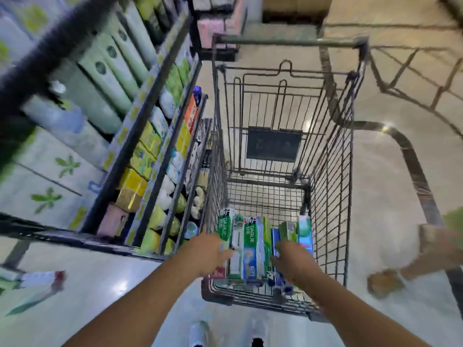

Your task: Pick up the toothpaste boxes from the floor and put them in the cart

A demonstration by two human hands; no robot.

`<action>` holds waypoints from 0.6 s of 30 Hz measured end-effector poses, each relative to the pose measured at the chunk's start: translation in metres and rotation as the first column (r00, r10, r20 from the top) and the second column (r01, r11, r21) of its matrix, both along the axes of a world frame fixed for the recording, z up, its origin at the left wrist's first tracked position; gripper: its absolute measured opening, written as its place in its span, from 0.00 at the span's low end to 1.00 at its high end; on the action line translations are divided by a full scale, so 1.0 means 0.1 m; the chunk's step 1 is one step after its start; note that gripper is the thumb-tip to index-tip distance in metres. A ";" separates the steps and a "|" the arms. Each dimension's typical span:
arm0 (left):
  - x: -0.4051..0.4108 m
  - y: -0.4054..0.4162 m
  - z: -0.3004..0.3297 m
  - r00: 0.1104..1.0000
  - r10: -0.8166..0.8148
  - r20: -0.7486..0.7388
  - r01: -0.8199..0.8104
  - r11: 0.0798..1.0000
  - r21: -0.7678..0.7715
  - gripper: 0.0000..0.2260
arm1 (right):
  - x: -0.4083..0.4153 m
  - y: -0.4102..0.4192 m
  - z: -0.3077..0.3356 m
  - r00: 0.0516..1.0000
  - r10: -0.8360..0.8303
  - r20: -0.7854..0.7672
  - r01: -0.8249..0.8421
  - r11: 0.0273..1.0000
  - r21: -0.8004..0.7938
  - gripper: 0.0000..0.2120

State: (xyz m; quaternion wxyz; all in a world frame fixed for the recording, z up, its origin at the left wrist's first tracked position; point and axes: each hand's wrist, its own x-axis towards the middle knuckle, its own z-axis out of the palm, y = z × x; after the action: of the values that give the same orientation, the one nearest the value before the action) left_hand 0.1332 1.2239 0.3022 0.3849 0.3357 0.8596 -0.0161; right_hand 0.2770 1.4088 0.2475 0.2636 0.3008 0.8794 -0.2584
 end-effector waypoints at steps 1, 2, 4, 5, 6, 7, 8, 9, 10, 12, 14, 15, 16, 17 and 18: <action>0.01 -0.17 0.16 0.999 0.035 0.007 -0.035 0.999 0.028 0.21 | -0.03 -0.06 0.18 0.998 0.066 -0.023 -0.066 0.998 0.003 0.15; 0.02 -0.35 0.31 0.997 0.074 0.008 -0.074 0.996 0.054 0.21 | -0.06 -0.13 0.35 0.991 0.123 -0.045 -0.123 0.992 0.004 0.18; 0.04 -0.75 0.59 0.991 0.136 -0.009 -0.134 0.986 0.099 0.21 | -0.15 -0.32 0.72 0.973 0.219 -0.078 -0.219 0.976 0.000 0.22; 0.05 -0.98 0.70 0.986 0.166 -0.023 -0.163 0.980 0.111 0.21 | -0.20 -0.44 0.92 0.957 0.272 -0.100 -0.272 0.962 0.008 0.24; 0.06 -1.22 0.81 0.977 0.210 -0.036 -0.204 0.971 0.125 0.20 | -0.26 -0.57 1.09 0.938 0.321 -0.132 -0.320 0.947 0.028 0.26; 0.06 -1.46 0.93 0.964 0.262 -0.048 -0.253 0.956 0.148 0.20 | -0.34 -0.72 1.28 0.914 0.371 -0.162 -0.366 0.929 0.061 0.27; 0.05 -1.71 1.05 0.949 0.309 -0.062 -0.295 0.940 0.169 0.20 | -0.43 -0.89 1.46 0.886 0.426 -0.180 -0.414 0.904 0.103 0.29; 0.08 -2.02 1.18 0.934 0.347 -0.088 -0.328 0.927 0.180 0.21 | -0.53 -1.14 1.65 0.847 0.493 -0.199 -0.472 0.869 0.147 0.31; 0.07 -2.23 1.28 0.926 0.360 -0.115 -0.336 0.923 0.185 0.23 | -0.61 -1.31 1.80 0.817 0.536 -0.215 -0.510 0.844 0.167 0.32; 0.12 -2.78 1.53 0.886 0.438 -0.152 -0.395 0.885 0.248 0.20 | -0.78 -1.80 2.12 0.733 0.629 -0.258 -0.589 0.777 0.223 0.36; 0.24 -3.44 1.78 0.826 0.535 -0.177 -0.464 0.823 0.327 0.17 | -0.92 -2.42 2.38 0.632 0.718 -0.292 -0.657 0.696 0.289 0.40; 0.32 -3.77 1.88 0.796 0.566 -0.217 -0.485 0.809 0.331 0.20 | -0.96 -2.76 2.48 0.580 0.753 -0.310 -0.686 0.657 0.312 0.41; 0.41 -4.11 1.96 0.762 0.590 -0.269 -0.507 0.801 0.319 0.25 | -0.98 -3.11 2.57 0.518 0.788 -0.332 -0.714 0.613 0.340 0.40; 0.50 -4.46 2.02 0.723 0.617 -0.312 -0.536 0.785 0.310 0.29 | -0.99 -3.46 2.64 0.452 0.821 -0.348 -0.738 0.564 0.370 0.38; 0.63 -4.82 2.09 0.684 0.653 -0.326 -0.571 0.757 0.319 0.29 | -1.00 -3.84 2.69 0.392 0.849 -0.353 -0.762 0.515 0.392 0.37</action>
State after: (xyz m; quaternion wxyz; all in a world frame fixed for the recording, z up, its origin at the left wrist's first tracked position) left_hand 0.1960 0.7420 0.5107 0.1403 0.0517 0.9808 0.1252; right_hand 0.1767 1.0250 0.5160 0.0893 -0.2226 0.9664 -0.0921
